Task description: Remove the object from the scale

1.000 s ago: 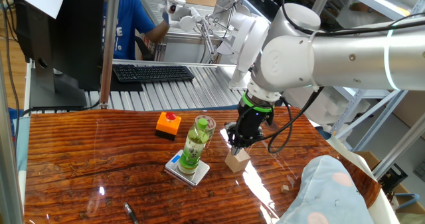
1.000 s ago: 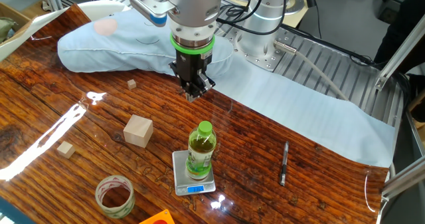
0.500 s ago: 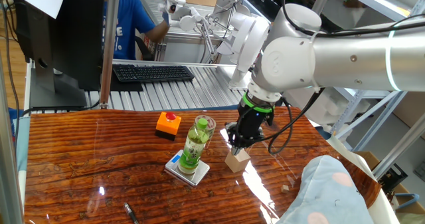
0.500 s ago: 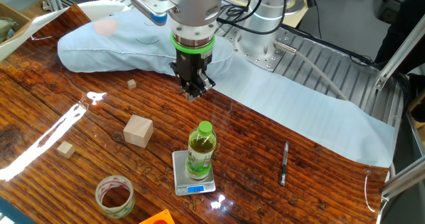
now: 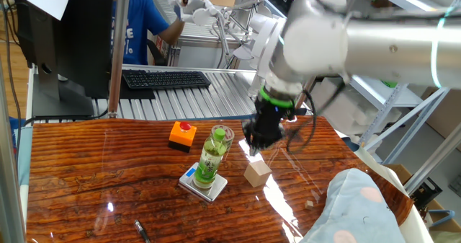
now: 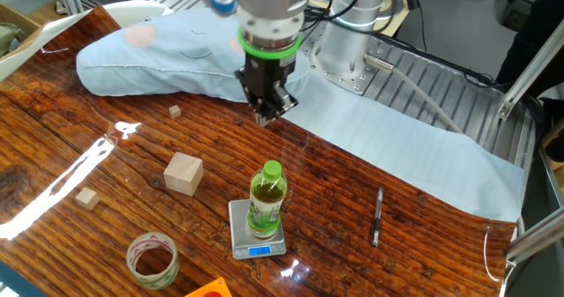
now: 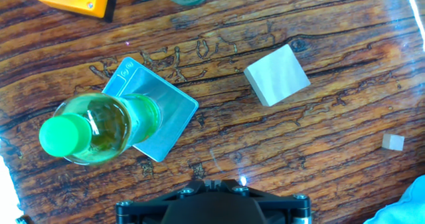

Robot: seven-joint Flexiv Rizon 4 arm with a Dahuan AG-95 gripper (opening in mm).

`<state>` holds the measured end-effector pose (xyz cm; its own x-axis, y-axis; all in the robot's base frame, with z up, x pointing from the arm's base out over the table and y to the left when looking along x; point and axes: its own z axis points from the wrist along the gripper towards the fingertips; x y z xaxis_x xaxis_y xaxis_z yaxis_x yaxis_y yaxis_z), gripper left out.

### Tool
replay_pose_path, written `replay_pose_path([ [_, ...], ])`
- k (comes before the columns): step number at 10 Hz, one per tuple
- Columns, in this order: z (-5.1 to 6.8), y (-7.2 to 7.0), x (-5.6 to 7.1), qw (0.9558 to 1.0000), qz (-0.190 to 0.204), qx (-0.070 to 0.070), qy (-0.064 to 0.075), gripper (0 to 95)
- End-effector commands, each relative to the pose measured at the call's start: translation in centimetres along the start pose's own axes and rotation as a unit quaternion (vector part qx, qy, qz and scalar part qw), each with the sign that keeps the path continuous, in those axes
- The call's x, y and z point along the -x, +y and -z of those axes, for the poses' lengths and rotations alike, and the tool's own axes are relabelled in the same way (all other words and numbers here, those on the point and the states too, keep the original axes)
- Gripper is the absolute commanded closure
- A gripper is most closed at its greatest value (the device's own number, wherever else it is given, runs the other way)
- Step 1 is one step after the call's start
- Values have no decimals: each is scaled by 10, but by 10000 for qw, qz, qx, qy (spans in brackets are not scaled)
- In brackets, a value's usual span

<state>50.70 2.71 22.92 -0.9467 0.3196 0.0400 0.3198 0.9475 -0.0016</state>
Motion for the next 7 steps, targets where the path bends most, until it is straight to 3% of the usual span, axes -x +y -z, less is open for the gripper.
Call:
replay_pose_path([
  [1, 15, 7, 5, 9999, -71, -22, 71, 950],
  [3, 31, 12, 14, 9996, -286, 4, 74, 950],
  [7, 42, 17, 19, 9986, -520, 42, 13, 950],
])
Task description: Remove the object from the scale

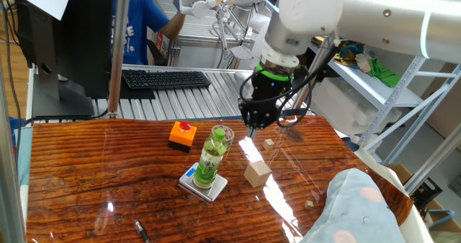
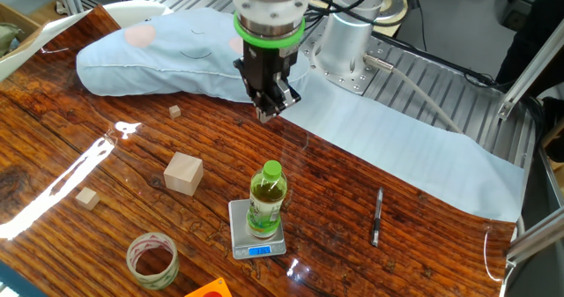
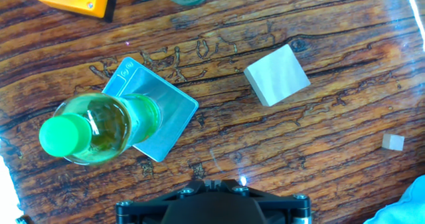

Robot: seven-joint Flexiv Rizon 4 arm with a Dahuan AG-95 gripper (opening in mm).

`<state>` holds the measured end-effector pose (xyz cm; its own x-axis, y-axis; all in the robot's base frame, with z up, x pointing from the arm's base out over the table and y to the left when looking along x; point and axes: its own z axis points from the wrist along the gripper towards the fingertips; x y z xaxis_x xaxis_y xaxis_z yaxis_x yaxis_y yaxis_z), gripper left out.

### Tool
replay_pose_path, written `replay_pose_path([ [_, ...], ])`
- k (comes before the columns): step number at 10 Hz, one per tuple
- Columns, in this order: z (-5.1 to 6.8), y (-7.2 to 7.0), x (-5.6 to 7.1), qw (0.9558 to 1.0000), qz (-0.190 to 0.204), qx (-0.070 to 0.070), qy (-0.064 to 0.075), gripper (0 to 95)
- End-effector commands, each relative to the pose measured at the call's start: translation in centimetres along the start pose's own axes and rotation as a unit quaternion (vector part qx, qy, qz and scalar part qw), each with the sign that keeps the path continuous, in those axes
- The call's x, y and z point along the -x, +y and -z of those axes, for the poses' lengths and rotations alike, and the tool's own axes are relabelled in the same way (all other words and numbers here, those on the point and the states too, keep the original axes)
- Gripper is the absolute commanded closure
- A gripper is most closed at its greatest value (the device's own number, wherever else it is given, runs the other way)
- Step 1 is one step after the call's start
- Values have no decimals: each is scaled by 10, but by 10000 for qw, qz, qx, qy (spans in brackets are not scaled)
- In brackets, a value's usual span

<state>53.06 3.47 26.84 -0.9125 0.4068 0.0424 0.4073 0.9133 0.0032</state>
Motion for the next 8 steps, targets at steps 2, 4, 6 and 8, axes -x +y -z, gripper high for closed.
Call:
replay_pose_path([
  [2, 4, 6, 0, 9998, -182, 17, -14, 950],
  [4, 2, 13, 2, 9992, -390, 54, -27, 950],
  [6, 0, 17, 1, 9987, -496, 60, -54, 950],
  [8, -4, 23, 2, 9983, -567, 83, -53, 760],
])
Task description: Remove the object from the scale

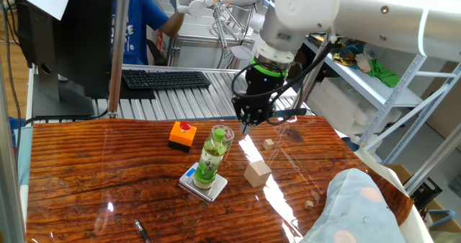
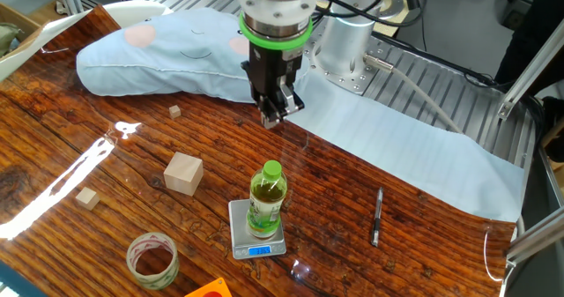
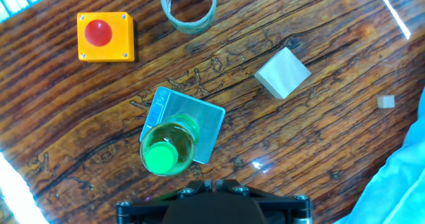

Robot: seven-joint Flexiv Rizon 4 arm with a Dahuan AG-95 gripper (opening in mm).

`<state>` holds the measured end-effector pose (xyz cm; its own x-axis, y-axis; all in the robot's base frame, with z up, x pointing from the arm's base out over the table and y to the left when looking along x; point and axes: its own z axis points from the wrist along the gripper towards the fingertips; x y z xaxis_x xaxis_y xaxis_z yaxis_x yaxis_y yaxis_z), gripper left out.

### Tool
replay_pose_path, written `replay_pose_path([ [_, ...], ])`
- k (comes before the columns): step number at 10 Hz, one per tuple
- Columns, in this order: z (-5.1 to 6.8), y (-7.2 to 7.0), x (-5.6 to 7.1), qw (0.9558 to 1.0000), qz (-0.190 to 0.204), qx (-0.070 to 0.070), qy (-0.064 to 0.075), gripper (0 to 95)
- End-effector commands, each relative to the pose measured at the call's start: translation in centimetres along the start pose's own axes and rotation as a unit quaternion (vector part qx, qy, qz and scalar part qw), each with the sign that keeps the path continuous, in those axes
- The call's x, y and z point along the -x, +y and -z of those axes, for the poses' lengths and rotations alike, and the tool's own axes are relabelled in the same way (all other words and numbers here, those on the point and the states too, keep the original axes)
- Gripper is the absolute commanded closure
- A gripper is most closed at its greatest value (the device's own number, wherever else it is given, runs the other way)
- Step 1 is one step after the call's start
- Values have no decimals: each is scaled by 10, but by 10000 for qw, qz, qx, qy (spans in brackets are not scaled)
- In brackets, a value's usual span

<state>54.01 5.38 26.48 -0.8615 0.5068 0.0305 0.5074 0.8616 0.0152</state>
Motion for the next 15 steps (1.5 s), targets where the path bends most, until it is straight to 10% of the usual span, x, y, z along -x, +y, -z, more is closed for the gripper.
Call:
replay_pose_path([
  [1, -2, 4, 0, 10000, -23, 9, 14, 760],
  [15, -14, 40, 17, 9997, -194, 107, -131, 760],
])
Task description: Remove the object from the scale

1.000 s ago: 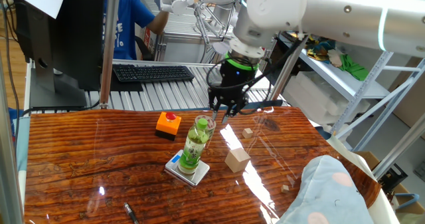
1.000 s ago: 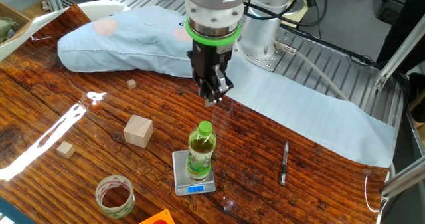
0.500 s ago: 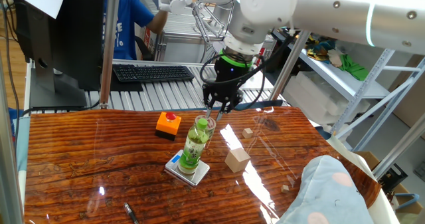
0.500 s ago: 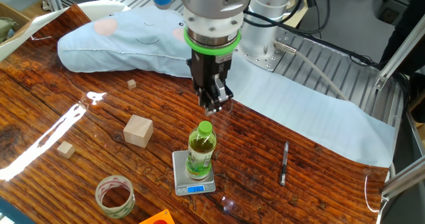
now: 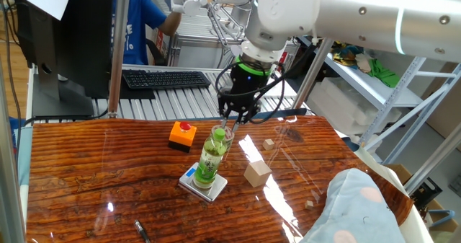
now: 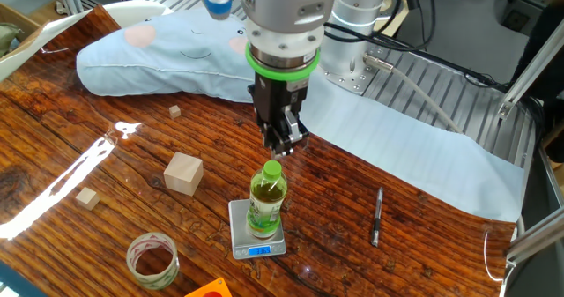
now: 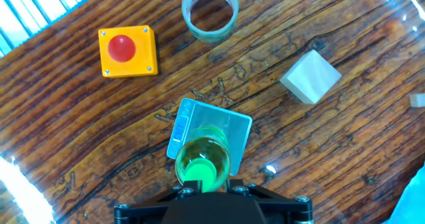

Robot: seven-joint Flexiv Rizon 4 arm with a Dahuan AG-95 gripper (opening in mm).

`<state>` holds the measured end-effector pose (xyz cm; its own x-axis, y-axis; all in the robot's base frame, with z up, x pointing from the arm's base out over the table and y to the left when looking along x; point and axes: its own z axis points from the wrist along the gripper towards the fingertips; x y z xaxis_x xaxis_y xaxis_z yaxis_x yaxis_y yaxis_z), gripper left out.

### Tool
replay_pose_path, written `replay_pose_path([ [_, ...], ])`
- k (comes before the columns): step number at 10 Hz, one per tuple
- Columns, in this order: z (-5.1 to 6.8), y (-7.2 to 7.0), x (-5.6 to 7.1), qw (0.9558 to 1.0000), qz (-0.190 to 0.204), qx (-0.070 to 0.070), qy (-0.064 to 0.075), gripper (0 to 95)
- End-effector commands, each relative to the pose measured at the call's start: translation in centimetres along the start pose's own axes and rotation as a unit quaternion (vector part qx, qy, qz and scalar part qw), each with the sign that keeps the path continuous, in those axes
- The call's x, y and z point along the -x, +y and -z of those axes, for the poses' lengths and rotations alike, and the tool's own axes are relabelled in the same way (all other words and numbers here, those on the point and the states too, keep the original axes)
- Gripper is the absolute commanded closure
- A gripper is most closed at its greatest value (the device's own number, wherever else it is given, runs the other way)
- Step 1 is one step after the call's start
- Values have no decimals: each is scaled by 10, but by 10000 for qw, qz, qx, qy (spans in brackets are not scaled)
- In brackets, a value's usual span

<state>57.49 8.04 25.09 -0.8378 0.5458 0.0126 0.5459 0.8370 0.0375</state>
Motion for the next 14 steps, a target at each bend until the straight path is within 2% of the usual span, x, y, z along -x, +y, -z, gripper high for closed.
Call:
replay_pose_path([
  [1, 0, -1, 0, 10000, 4, -14, -39, 760],
  [2, 0, -1, 0, 9998, -176, -18, -30, 570],
  [3, 1, -1, 0, 9996, -295, -25, 6, 570],
  [4, 1, -1, -1, 9995, -322, -49, -24, 570],
  [7, 4, -2, -3, 9996, -279, -50, -64, 570],
  [10, 6, -1, -6, 9997, -232, -57, -45, 570],
  [11, 6, -1, -6, 9997, -227, -55, -49, 380],
  [14, 6, -1, -7, 9999, -79, -48, -41, 380],
])
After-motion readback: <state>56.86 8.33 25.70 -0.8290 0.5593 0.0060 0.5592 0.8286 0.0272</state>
